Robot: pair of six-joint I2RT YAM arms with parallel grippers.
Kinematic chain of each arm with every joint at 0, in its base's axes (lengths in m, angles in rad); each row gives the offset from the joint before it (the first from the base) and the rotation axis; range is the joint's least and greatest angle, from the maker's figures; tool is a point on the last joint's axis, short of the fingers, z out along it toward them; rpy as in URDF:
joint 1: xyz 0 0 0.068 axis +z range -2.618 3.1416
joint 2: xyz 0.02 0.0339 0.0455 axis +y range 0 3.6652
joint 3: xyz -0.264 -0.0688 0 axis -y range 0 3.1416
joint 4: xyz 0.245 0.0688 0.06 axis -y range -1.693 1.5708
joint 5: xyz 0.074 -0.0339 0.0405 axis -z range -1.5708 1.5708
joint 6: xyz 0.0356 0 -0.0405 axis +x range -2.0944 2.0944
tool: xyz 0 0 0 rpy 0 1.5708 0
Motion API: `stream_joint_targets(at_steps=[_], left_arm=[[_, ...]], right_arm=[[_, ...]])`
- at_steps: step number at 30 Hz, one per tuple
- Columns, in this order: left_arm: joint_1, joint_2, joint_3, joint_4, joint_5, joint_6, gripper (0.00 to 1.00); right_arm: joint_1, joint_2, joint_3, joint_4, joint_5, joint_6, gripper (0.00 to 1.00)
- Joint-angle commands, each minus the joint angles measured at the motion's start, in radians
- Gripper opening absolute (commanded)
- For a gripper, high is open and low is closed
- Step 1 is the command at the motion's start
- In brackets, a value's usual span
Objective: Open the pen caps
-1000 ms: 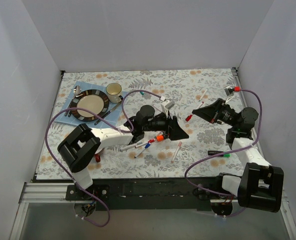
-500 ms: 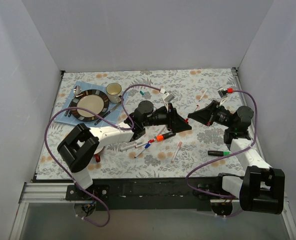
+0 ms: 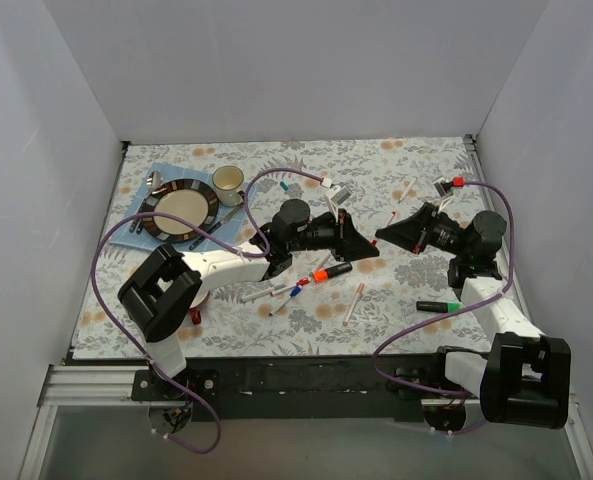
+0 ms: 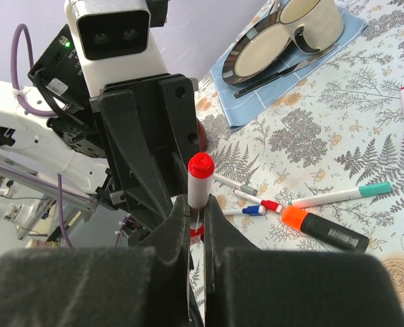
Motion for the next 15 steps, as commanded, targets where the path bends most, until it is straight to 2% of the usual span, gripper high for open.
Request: stream_joint_targets(at_steps=[1,4,5,7,15], left_arm=[[-0.008,-0.033,0.043,0.052,0.026,-0.007,0.0],[-0.008,-0.035,0.023,0.064,0.046,-0.014,0.0],[-0.008,-0.033,0.018,0.07,0.054,-0.022,0.0],[-0.008,-0.03,0.003,0.075,0.065,-0.031,0.0],[-0.008,-0.009,-0.015,0.105,0.086,-0.068,0.0]], right_arm=[[0.01,-0.01,0.016,-0.037,0.018,-0.09,0.1],[0.008,0.0,0.032,-0.034,0.017,-0.092,0.35],[0.008,0.007,0.047,-0.034,0.017,-0.091,0.38],[0.008,0.019,0.059,-0.025,0.015,-0.079,0.42],[0.011,0.084,0.07,0.157,-0.002,0.054,0.42]])
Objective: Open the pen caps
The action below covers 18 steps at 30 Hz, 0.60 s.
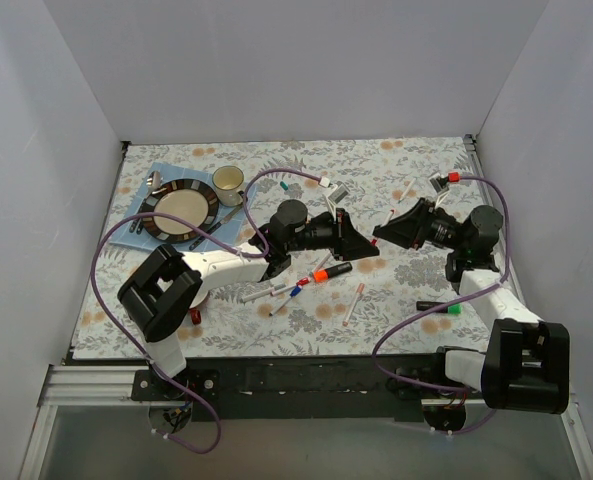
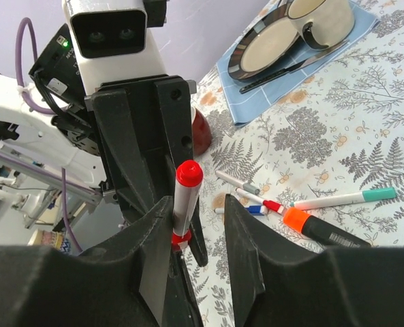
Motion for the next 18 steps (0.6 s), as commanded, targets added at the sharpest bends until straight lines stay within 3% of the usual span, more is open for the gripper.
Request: stream_joint_targets(at_steps=[1,5,6,9,14,18], left_arm=[[-0.013,-0.004,0.007,0.054,0.07,-0.027,0.0],[-0.013,0.02,0.023,0.031,0.071,-0.045,0.0],[-0.013,0.024,0.026,0.028,0.073,-0.05,0.0],[-0.013,0.033,0.03,-0.001,0.064,-0.07,0.0],[-0.012,0.008,-0.045,-0.063,0.009,-0.068,0.0],[-0.009,0.005,-0.094,-0.086,0.068,-0.044,0.0]], right_arm=[[0.001,0.027,0.038,0.144,0.018,0.063,0.41],[0.006,0.041,0.039,0.207,0.015,0.098,0.28],[0.011,0.044,0.038,0.217,0.015,0.104,0.03],[0.008,0.045,0.042,0.256,0.019,0.106,0.01],[-0.081,0.054,0.186,0.135,0.085,0.013,0.01],[-0.184,0.132,0.304,0.208,0.093,0.122,0.01]])
